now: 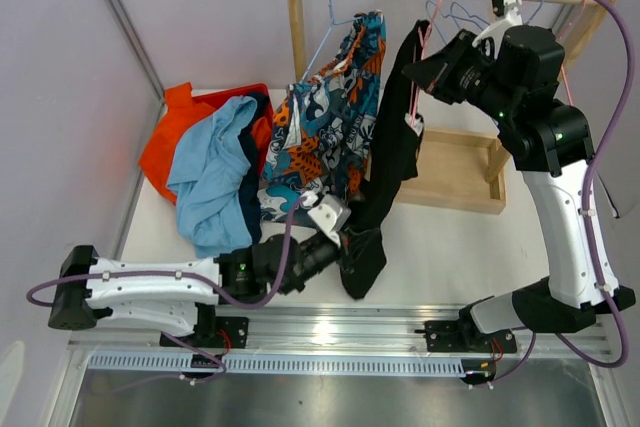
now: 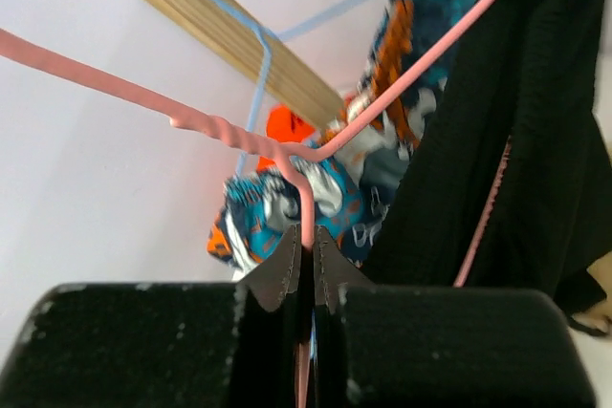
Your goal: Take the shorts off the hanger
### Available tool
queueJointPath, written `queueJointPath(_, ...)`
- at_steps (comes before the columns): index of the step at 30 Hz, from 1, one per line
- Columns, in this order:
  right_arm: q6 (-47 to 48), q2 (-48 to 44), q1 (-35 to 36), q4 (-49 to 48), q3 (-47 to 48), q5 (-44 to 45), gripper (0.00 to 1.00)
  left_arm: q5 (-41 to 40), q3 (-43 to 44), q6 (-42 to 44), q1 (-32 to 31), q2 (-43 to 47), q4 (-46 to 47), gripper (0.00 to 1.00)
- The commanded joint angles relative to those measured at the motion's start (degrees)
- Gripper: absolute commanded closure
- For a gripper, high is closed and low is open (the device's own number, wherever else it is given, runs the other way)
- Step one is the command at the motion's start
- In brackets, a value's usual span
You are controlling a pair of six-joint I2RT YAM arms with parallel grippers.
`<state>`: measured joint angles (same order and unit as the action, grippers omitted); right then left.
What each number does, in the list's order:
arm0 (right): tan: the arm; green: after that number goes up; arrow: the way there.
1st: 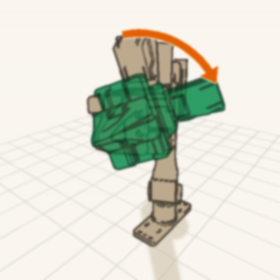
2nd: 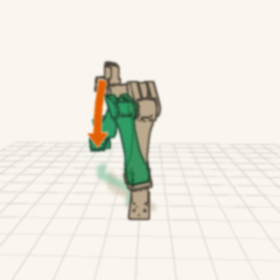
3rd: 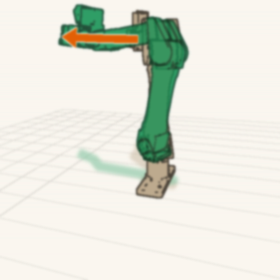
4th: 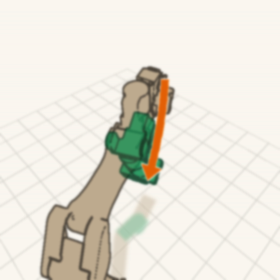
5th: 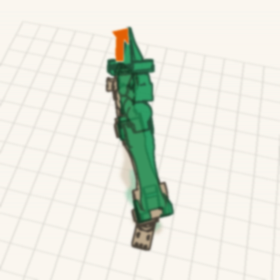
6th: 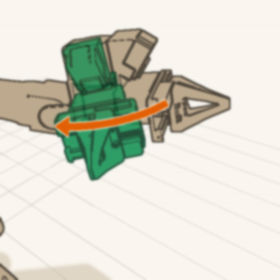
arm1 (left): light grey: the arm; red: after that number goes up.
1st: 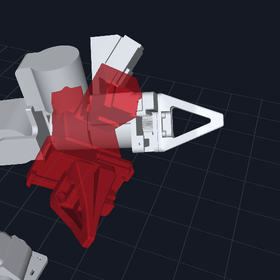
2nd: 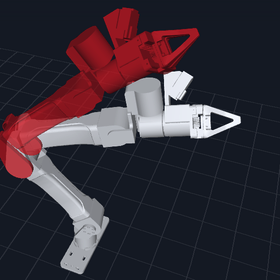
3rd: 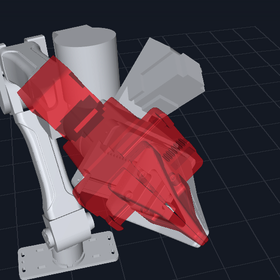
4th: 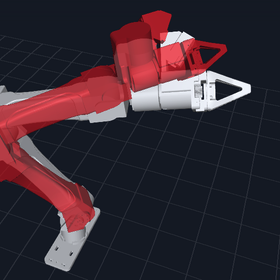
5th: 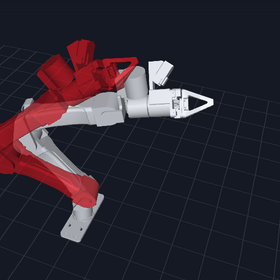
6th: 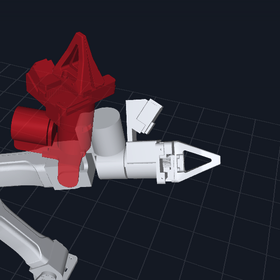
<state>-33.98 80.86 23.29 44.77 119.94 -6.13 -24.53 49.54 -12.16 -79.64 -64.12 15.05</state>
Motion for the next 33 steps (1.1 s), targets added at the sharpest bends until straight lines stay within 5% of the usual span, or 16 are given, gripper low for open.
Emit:
queueJointPath(1, 1.20, 0.27, -4.47, -10.94, 5.66, 0.43, 1.00, -8.05, -7.16, -5.41, -7.79, 1.45, -5.11, 1.00)
queueJointPath(9, 0.31, -2.29, -6.41, -12.17, 1.78, -0.11, 1.00, -14.47, -5.15, 1.41, -10.27, 1.71, -2.41, 1.00)
queueJointPath(12, 0.58, -0.10, -8.51, -10.24, 5.28, -1.59, 1.00, -22.82, -7.69, 6.96, -19.47, 0.67, 4.89, 1.00)
queueJointPath(18, -0.56, 3.87, -12.12, -9.79, 8.12, -5.56, 1.00, -37.48, -5.87, 4.95, -30.55, -4.26, 5.96, 1.00)
queueJointPath(22, -1.00, 4.13, -13.35, -10.50, 7.59, -6.35, 1.00, -42.17, -2.79, 6.44, -34.27, -6.63, 6.65, 1.00)
queueJointPath(28, -0.74, 4.66, -15.11, -11.29, 8.20, -6.61, 1.00, -50.78, -0.77, 28.04, -41.73, -10.14, 27.46, 1.00)
queueJointPath(33, -1.00, 7.38, -17.05, -10.24, 12.06, -7.84, 1.00, -53.95, 2.84, 57.72, -47.27, -18.29, 58.37, 1.00)
